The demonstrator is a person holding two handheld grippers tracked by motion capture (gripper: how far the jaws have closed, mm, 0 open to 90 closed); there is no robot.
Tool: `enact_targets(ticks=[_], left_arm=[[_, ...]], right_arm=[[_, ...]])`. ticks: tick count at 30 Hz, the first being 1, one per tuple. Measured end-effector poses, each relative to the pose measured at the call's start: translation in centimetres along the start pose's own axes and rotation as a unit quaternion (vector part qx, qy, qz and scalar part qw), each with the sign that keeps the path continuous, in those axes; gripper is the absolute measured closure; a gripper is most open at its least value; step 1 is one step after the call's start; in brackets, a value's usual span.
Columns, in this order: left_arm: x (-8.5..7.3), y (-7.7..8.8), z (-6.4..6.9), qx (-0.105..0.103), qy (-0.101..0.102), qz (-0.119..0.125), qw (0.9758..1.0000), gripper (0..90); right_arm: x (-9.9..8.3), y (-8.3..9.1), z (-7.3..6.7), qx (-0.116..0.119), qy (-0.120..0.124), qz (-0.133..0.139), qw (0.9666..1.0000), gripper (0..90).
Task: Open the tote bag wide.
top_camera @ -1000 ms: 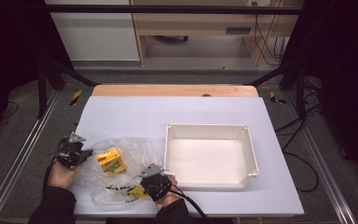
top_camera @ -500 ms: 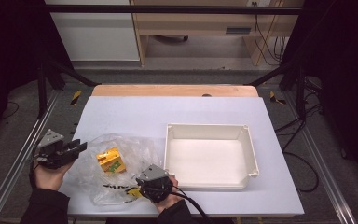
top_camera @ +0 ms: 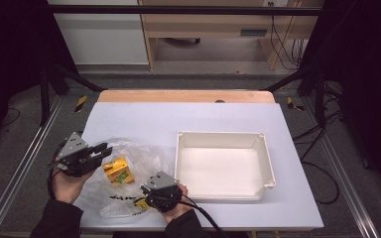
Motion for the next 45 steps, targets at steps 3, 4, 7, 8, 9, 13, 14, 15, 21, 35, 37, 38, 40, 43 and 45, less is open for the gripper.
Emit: enact_targets(ticks=[3,4,7,8,9,13,14,15,21,35,37,38,40,43,45], left_arm=[[-0.1,-1.3,-0.3,-0.006,-0.005,-0.013,0.9999,85.6],[-0.2,-1.9,-0.6,-0.009,-0.001,-0.015,0.9998,89.3],[-0.8,-3.5,-1.3,-0.014,0.008,-0.039,0.9991,89.7],[-1.0,-4.0,-1.5,-0.013,0.009,-0.048,0.9987,89.7],[-1.0,-4.0,-1.5,-0.013,0.009,-0.048,0.9987,89.8],[-2.2,-5.4,-2.5,-0.017,0.028,-0.074,0.9967,89.8],[-2.3,-5.6,-2.7,-0.017,0.035,-0.075,0.9964,89.8],[-2.5,-5.7,-2.9,-0.019,0.042,-0.078,0.9959,89.8],[-4.2,-6.8,-3.4,-0.002,0.044,-0.131,0.9904,89.8],[-6.3,-7.4,-3.4,0.008,0.046,-0.199,0.9789,89.7],[-5.9,-6.9,-3.4,0.011,0.052,-0.18,0.9823,89.6],[-5.4,-6.3,-3.6,0.014,0.06,-0.16,0.9852,89.6],[-4.4,-5.0,-3.9,0.029,0.076,-0.118,0.9896,86.6],[-3.3,-3.0,-4.2,0.039,0.09,-0.073,0.9925,82.8],[-2.6,-1.4,-4.3,0.043,0.099,-0.039,0.9935,79.3]], right_arm=[[-0.1,-0.3,0.1,0.0,-0.001,-0.005,1.0,65.8],[-0.1,-0.4,0.1,0.002,-0.001,-0.005,1.0,68.2],[-0.2,-0.7,0.1,-0.001,-0.001,-0.014,0.9999,76.0],[-0.3,-0.8,0.1,-0.003,-0.002,-0.017,0.9998,79.9],[-0.4,-0.9,0.1,-0.002,-0.002,-0.022,0.9998,82.0],[-0.9,-1.5,0.1,-0.007,-0.001,-0.04,0.9992,87.9],[-1.1,-1.7,0.1,-0.009,0.0,-0.046,0.9989,88.8],[-1.2,-1.8,0.2,-0.01,-0.001,-0.051,0.9987,89.3],[-2.2,-2.2,0.5,-0.015,-0.008,-0.079,0.9967,90.0],[-2.8,-1.9,0.5,-0.005,-0.019,-0.078,0.9968,84.3],[-2.6,-1.7,0.4,-0.002,-0.015,-0.064,0.9978,81.4],[-2.4,-1.5,0.4,0.0,-0.012,-0.059,0.9982,79.5],[-2.0,-1.1,0.3,0.002,-0.009,-0.038,0.9992,75.9],[-1.4,-0.6,0.2,0.007,-0.009,-0.018,0.9998,70.9],[-1.0,-0.3,0.2,0.01,-0.012,-0.006,0.9999,68.8]])
Point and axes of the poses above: each handheld gripper's, and its own axes: y roughly backward along the jaws, x roughly out of its top, z roughly to its right, the point moved 5 cm from there along -y, roughly forward along the jaws, and after that the axes turned 1 degree about x, right-handed, at the moved point
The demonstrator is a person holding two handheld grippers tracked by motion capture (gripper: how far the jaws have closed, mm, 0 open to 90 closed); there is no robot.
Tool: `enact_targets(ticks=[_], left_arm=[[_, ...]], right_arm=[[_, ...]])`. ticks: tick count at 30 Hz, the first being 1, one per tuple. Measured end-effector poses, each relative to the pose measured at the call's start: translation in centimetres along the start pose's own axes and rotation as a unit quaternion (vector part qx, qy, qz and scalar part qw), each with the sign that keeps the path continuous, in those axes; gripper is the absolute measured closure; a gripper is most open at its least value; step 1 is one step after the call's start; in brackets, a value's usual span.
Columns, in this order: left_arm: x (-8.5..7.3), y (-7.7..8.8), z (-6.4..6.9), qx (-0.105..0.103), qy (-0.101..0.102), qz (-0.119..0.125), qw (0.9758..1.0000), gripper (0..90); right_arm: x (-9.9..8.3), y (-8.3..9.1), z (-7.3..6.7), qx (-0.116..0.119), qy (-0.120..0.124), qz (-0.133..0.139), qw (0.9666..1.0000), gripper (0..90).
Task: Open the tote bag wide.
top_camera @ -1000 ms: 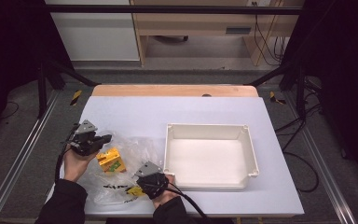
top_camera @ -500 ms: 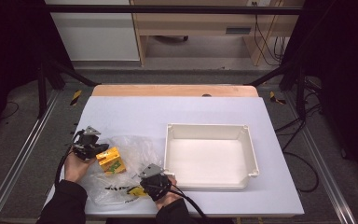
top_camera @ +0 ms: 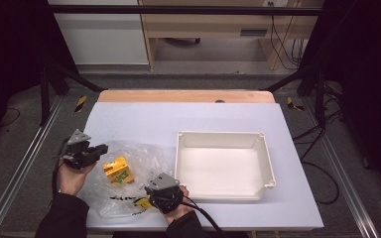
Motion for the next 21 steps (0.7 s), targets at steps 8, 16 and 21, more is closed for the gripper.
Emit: enact_targets(ticks=[8,16,21], left_arm=[[0.8,5.0,1.2,-0.001,-0.002,0.072,0.9974,63.8],[-0.2,6.9,3.1,-0.018,-0.022,0.08,0.9964,49.5],[-1.0,6.9,3.9,-0.015,-0.039,0.071,0.9966,40.0]], right_arm=[[1.8,1.7,0.2,0.014,0.003,0.056,0.9983,55.9],[3.5,4.3,2.2,0.014,0.0,0.099,0.995,41.1],[3.6,6.0,4.8,0.001,-0.024,0.108,0.9938,34.1]])
Point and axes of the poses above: each handheld gripper's, and its own axes: y roughly backward along the jaws, x roughly out of its top, z roughly to its right, the point moved 5 cm from there along -y, roughly forward along the jaws, and after that the axes turned 1 degree about x, right-handed, at the moved point
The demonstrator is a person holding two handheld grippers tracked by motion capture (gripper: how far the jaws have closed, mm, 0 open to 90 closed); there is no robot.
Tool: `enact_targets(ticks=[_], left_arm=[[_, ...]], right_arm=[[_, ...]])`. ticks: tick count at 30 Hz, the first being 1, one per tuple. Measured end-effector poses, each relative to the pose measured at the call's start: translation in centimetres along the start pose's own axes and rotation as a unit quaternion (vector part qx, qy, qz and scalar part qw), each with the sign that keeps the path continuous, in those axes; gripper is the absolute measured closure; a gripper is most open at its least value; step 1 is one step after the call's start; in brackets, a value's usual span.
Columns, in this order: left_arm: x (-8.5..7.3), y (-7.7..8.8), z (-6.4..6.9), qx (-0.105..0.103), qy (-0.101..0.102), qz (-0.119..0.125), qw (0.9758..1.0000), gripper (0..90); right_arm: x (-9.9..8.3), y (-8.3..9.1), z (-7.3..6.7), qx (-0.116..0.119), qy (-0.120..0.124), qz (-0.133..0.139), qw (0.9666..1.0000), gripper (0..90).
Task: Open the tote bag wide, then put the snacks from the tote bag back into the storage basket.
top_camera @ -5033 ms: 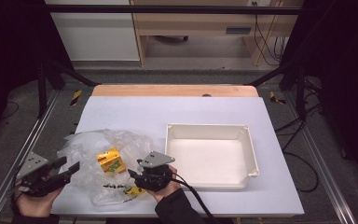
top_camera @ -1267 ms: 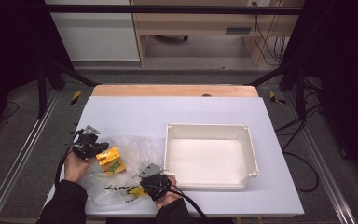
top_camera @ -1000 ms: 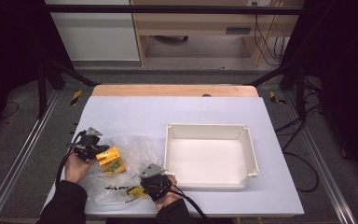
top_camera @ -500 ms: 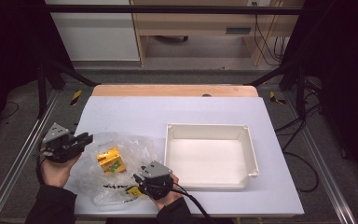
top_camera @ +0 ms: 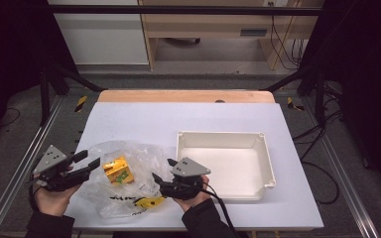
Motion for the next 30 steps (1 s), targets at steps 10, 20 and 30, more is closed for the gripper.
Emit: enact_targets(ticks=[10,20,30], left_arm=[[-1.0,-1.1,1.5,-0.015,-0.022,-0.041,0.9988,25.1],[-1.2,-2.5,2.5,-0.045,-0.046,-0.068,0.9956,22.2],[-1.4,-4.2,3.0,-0.066,-0.054,-0.097,0.9917,28.1]], right_arm=[[0.5,4.3,5.3,-0.055,-0.016,-0.013,0.9983,29.5],[-1.8,10.4,9.5,-0.095,-0.033,-0.004,0.9949,28.6],[-3.9,14.0,11.4,-0.118,-0.029,-0.023,0.9923,27.4]])
Point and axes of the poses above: each handheld gripper's, and its own axes: y roughly backward along the jaws, x roughly out of its top, z roughly to its right, the point moved 5 cm from there along -y, roughly forward along the jaws, and after that the axes turned 1 degree about x, right-handed, at the moved point
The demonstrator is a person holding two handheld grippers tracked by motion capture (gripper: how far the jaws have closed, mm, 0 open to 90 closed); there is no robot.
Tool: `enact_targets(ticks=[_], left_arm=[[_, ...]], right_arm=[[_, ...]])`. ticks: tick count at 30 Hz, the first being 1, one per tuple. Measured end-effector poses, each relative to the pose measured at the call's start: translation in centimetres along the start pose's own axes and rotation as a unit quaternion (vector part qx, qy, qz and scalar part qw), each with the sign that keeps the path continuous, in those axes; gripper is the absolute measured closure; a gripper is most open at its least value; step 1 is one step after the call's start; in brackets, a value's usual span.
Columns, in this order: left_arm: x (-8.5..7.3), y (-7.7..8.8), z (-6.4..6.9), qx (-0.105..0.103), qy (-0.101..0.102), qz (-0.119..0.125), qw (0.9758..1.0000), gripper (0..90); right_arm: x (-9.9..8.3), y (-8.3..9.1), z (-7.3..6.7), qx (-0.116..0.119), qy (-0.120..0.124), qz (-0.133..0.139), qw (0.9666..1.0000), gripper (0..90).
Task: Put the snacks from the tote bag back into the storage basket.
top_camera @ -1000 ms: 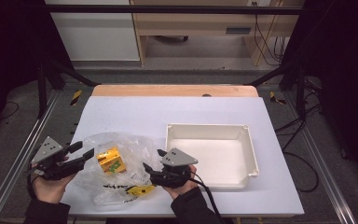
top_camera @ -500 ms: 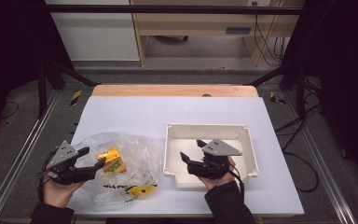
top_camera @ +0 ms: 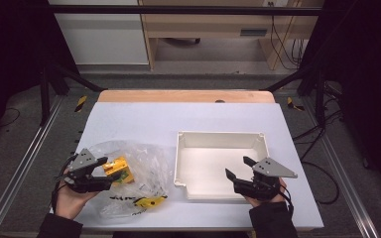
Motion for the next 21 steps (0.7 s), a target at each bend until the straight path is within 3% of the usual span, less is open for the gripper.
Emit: enact_targets(ticks=[5,13,21], left_arm=[[-0.1,0.1,0.0,-0.005,-0.002,-0.002,1.0,38.2],[-0.4,0.6,0.3,-0.004,-0.012,-0.01,0.9999,46.7],[-0.1,-0.4,0.3,-0.005,-0.008,-0.023,0.9997,42.4]], right_arm=[[-1.0,0.4,0.9,-0.008,-0.006,-0.013,0.9999,27.9],[-1.3,0.6,1.4,-0.016,-0.007,-0.017,0.9997,29.3],[-1.6,0.6,2.0,-0.019,-0.014,-0.022,0.9995,29.8]])
Point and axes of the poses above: each handheld gripper's, and its own axes: y roughly backward along the jaws, x roughly out of its top, z roughly to its right, the point moved 5 cm from there along -y, roughly forward along the jaws, and after that the axes turned 1 degree about x, right-handed, at the moved point
